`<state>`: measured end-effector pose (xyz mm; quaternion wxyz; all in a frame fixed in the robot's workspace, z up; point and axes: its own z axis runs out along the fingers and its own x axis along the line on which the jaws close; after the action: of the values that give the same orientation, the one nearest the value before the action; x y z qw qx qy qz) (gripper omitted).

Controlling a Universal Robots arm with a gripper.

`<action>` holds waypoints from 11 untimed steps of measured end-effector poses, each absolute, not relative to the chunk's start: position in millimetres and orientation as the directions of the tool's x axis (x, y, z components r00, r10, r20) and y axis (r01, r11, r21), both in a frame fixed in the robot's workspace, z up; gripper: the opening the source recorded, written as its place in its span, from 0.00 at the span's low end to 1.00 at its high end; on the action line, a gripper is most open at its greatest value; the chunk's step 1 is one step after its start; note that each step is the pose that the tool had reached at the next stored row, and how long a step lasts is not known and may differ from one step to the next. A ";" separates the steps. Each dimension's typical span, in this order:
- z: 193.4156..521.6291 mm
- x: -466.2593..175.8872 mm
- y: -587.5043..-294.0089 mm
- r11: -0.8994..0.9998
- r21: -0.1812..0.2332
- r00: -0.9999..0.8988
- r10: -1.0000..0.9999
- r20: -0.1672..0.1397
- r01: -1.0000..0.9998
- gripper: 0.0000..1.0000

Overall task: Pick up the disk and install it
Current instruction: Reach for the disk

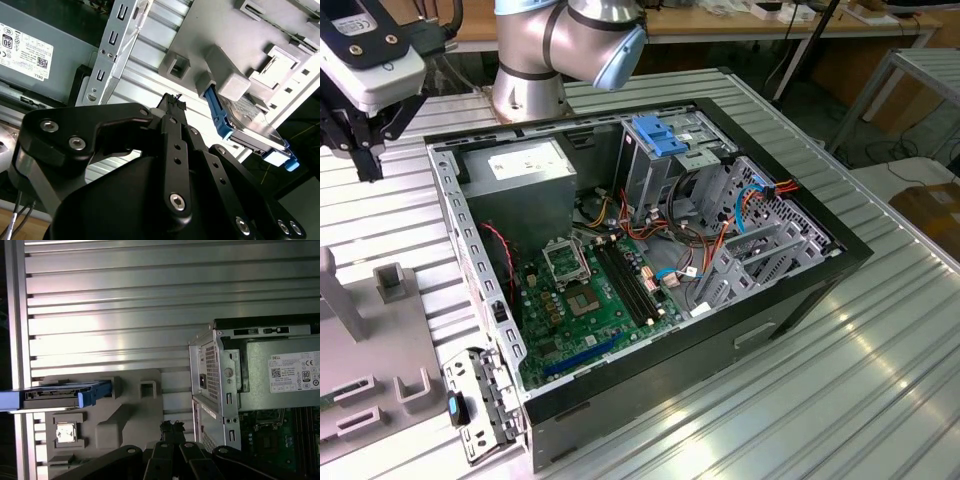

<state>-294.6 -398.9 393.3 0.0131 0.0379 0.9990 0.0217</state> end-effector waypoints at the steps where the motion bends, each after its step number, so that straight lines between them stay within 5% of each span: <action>1: 393.3 -297.5 -398.9 0.996 0.044 -0.997 0.076 -0.024 0.075 0.11; 11: 393.3 -308.1 -398.9 0.996 0.044 -0.997 0.076 -0.024 0.075 0.11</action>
<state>-308.1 -398.9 393.3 0.0131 0.0379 0.9990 0.0217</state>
